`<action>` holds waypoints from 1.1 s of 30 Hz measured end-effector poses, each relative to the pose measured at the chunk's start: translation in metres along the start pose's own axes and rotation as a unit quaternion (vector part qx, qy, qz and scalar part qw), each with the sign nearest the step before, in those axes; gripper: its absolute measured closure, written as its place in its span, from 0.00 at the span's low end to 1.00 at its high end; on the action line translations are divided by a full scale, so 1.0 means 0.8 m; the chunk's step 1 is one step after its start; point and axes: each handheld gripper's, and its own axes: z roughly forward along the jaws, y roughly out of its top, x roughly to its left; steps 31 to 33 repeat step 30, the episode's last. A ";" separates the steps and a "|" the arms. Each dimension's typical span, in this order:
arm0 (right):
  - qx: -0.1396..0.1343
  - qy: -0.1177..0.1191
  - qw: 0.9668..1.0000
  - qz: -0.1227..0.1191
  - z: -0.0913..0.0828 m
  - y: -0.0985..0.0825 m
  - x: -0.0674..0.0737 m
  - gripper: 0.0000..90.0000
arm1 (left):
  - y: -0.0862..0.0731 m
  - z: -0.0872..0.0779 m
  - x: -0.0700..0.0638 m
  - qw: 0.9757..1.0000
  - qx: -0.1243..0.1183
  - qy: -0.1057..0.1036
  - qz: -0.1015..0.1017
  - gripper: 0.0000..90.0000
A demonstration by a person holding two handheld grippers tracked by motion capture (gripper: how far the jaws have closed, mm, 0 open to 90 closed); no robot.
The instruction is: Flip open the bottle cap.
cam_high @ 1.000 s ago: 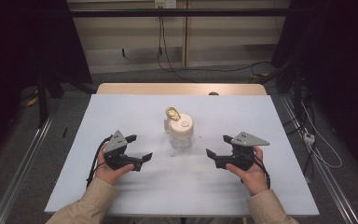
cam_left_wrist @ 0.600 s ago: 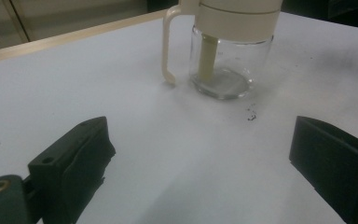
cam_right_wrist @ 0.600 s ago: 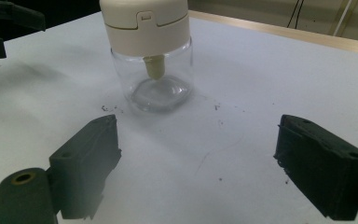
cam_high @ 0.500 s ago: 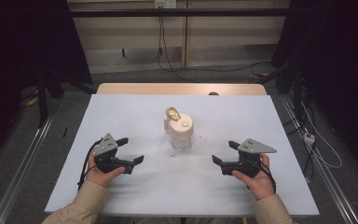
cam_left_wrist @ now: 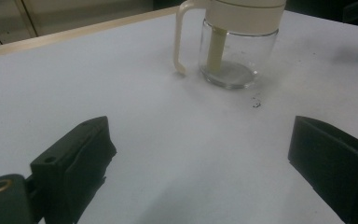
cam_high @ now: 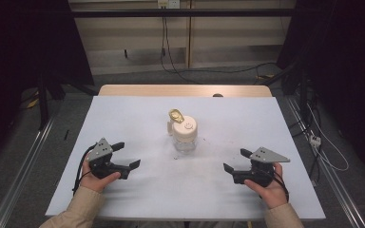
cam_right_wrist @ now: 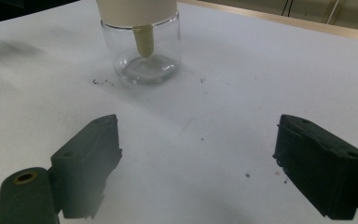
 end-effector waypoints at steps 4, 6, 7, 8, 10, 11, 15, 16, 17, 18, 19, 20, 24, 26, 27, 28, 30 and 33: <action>0.004 -0.002 1.000 0.004 -0.006 -0.005 -0.003 0.15 | -0.003 -0.006 0.003 1.000 0.004 0.005 0.000 0.06; 0.006 -0.002 1.000 0.005 -0.007 -0.006 -0.004 0.15 | -0.004 -0.009 0.004 1.000 0.003 0.006 0.000 0.06; 0.006 -0.001 1.000 0.004 -0.007 -0.007 -0.004 0.15 | -0.004 -0.010 0.005 1.000 0.003 0.009 0.001 0.06; 0.007 0.000 1.000 0.003 -0.008 -0.007 -0.004 0.15 | -0.004 -0.012 0.006 1.000 0.005 0.010 0.002 0.06; 0.008 0.000 1.000 0.003 -0.008 -0.008 -0.004 0.15 | -0.006 -0.014 0.007 1.000 0.006 0.011 0.002 0.06; 0.008 0.000 1.000 0.003 -0.008 -0.009 -0.004 0.15 | -0.007 -0.015 0.007 1.000 0.007 0.010 0.000 0.06; 0.008 0.000 1.000 0.003 -0.009 -0.010 -0.004 0.15 | -0.010 -0.018 0.009 1.000 0.009 0.013 0.000 0.06; 0.009 -0.001 1.000 0.003 -0.009 -0.010 -0.004 0.15 | -0.010 -0.020 0.010 1.000 0.011 0.015 0.000 0.06; 0.009 -0.001 1.000 0.004 -0.009 -0.010 -0.004 0.15 | -0.010 -0.021 0.011 1.000 0.012 0.011 0.004 0.07; 0.010 -0.001 1.000 0.004 -0.009 -0.011 -0.005 0.15 | -0.011 -0.022 0.010 1.000 0.008 0.014 -0.002 0.07; 0.009 -0.001 1.000 0.004 -0.009 -0.011 -0.005 0.15 | -0.011 -0.023 0.011 1.000 0.011 0.015 0.001 0.07; 0.009 -0.002 1.000 0.004 -0.009 -0.011 -0.005 0.15 | -0.012 -0.024 0.012 1.000 0.009 0.016 0.000 0.07; 0.008 -0.002 1.000 0.004 -0.008 -0.011 -0.006 0.15 | -0.013 -0.026 0.014 1.000 0.007 0.021 -0.004 0.07; 0.009 -0.003 1.000 0.005 -0.008 -0.011 -0.007 0.15 | -0.013 -0.027 0.014 1.000 0.007 0.021 -0.003 0.07; 0.009 -0.002 1.000 0.006 -0.007 -0.011 -0.007 0.15 | -0.012 -0.027 0.014 1.000 0.008 0.022 0.001 0.07; 0.010 -0.002 1.000 0.005 -0.007 -0.011 -0.007 0.15 | -0.013 -0.027 0.013 1.000 0.006 0.022 -0.002 0.07; 0.011 0.000 1.000 0.006 -0.006 -0.012 -0.007 0.15 | -0.013 -0.027 0.013 1.000 0.006 0.021 -0.002 0.07; 0.011 0.000 1.000 0.006 -0.006 -0.012 -0.007 0.15 | -0.013 -0.027 0.013 1.000 0.006 0.021 -0.002 0.07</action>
